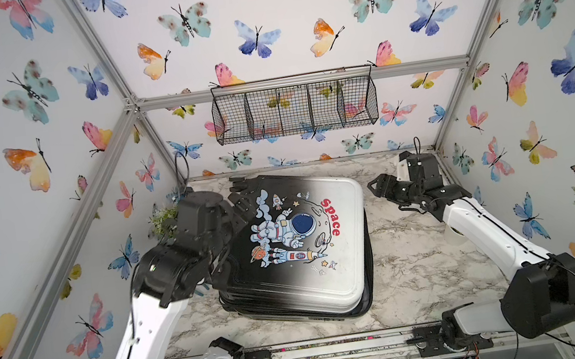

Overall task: Close the suitcase zippers
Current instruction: Adjust the suitcase at the center of the board.

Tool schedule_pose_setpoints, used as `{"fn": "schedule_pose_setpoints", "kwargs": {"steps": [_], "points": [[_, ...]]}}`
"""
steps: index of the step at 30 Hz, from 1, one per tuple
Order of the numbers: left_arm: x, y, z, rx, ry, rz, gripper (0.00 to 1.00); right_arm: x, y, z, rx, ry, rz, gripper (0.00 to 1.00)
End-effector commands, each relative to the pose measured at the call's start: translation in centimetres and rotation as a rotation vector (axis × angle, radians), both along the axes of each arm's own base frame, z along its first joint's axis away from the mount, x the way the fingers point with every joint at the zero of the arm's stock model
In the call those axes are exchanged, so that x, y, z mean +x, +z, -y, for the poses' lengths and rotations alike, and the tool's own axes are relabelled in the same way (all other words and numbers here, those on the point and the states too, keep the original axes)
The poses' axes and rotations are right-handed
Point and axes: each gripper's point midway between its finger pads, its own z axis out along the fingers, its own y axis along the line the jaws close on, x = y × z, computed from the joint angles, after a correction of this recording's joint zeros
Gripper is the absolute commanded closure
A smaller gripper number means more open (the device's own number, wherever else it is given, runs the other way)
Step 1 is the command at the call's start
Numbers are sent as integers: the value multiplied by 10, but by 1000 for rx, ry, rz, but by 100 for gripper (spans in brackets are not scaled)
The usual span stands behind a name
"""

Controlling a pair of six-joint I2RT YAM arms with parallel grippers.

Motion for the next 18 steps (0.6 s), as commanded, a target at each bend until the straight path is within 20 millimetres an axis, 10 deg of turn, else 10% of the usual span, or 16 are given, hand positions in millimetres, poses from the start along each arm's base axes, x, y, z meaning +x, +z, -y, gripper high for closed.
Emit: {"fn": "schedule_pose_setpoints", "kwargs": {"steps": [1,18], "points": [[40,-11,-24,26,-26,39,2,-13,13,-24,67,167,59,25],[165,-107,12,-84,-246,-155,1,57,-1,6,86,42,88,20]]}}
